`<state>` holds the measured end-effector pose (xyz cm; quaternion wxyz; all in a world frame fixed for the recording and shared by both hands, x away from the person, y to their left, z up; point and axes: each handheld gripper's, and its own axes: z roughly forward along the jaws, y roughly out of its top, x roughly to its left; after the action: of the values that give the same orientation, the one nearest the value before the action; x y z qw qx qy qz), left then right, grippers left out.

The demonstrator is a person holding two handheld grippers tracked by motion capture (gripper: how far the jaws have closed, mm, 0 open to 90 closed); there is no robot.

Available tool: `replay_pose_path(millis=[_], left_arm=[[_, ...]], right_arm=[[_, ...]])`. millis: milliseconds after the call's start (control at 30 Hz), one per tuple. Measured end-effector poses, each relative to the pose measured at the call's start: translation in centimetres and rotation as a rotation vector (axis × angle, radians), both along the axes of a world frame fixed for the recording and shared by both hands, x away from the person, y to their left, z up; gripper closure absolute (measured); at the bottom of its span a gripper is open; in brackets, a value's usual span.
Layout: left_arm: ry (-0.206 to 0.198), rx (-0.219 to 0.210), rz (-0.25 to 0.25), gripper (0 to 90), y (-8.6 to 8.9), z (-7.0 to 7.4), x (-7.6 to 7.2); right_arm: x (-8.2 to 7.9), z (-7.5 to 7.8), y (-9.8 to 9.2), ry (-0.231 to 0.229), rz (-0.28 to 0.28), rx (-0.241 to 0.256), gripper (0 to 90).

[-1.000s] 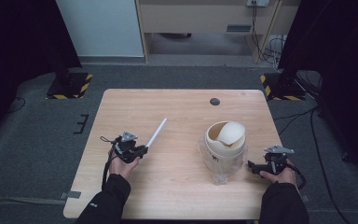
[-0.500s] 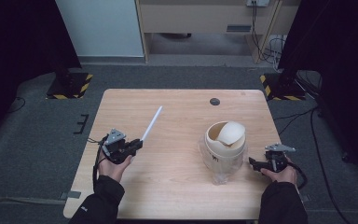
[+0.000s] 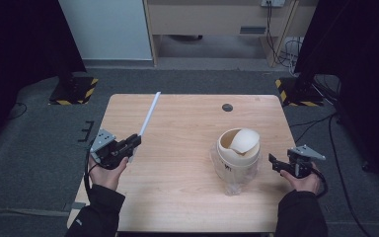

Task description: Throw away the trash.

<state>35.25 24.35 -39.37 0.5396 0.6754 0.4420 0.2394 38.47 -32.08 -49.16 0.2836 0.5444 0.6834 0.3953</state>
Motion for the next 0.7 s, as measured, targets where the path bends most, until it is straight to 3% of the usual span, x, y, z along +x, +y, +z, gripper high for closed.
replay_pose_path(millis=[300,700], left_arm=[[-0.062,-0.018,-0.005,78.7,-0.1,1.2,-0.7],[-0.084,-0.017,-0.041,78.8,-1.0,1.7,-1.2]], right_arm=[[-0.4,2.4,-0.3,-0.086,-0.025,0.040,21.5],[-1.3,7.0,0.6,-0.235,-0.009,0.085,23.5]])
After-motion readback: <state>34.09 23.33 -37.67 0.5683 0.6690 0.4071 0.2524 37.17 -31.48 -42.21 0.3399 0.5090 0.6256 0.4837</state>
